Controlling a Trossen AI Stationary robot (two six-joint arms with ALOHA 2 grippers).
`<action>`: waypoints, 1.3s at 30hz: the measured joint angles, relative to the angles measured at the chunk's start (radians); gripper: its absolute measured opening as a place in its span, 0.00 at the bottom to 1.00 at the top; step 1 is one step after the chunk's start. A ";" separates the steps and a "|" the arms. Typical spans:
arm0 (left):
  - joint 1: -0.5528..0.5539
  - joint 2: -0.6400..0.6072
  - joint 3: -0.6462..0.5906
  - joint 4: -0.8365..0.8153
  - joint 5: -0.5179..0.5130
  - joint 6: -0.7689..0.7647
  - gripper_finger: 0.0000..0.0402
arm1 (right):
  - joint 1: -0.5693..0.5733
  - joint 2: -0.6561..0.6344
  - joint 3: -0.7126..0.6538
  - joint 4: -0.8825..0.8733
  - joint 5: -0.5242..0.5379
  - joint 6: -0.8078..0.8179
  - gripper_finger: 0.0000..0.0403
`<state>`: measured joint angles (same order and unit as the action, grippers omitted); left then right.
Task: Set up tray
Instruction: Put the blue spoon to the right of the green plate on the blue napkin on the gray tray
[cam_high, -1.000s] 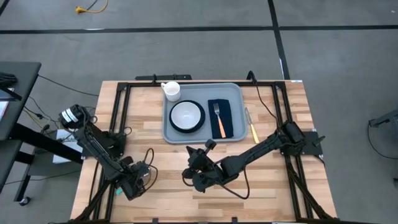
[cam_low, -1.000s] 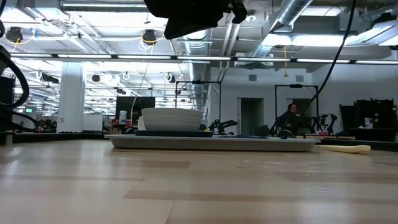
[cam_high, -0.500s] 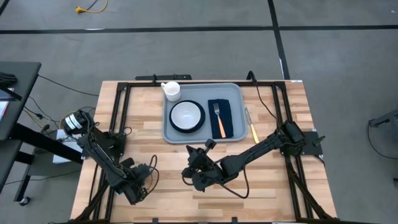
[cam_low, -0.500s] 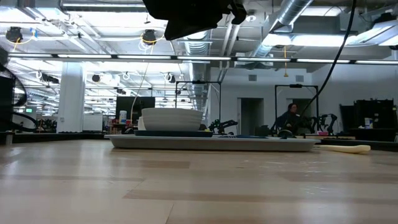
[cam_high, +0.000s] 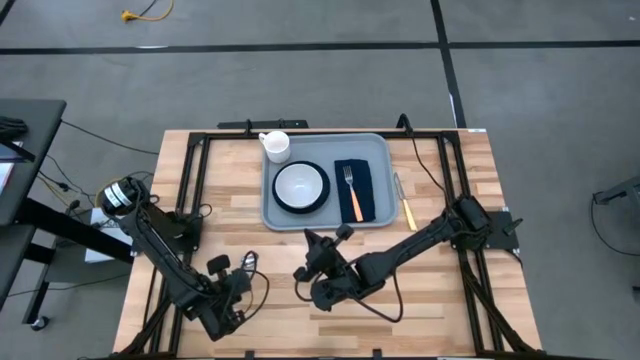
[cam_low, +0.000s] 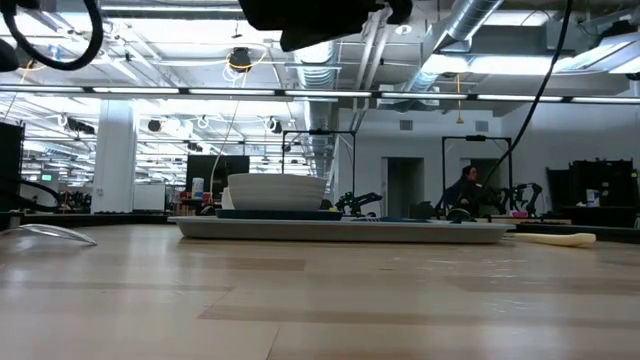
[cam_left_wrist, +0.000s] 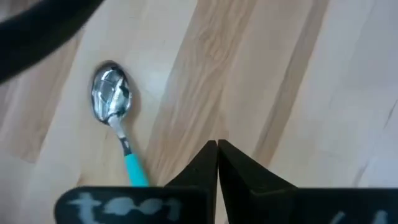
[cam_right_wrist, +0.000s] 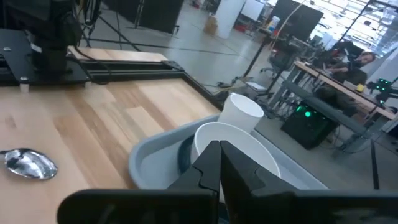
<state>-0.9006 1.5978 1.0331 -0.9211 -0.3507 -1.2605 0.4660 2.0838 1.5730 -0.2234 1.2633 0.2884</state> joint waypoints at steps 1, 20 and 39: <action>0.002 0.000 0.001 -0.012 -0.001 0.002 0.00 | 0.004 0.000 0.000 0.000 0.000 0.000 0.00; 0.123 0.001 -0.102 -0.078 0.032 0.021 0.00 | 0.019 0.000 0.000 0.000 -0.008 -0.001 0.00; 0.154 0.000 -0.141 -0.056 0.085 0.021 0.43 | 0.019 0.000 0.000 -0.002 -0.012 -0.011 0.00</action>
<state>-0.7462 1.5974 0.8917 -0.9775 -0.2661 -1.2396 0.4850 2.0834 1.5730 -0.2249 1.2512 0.2771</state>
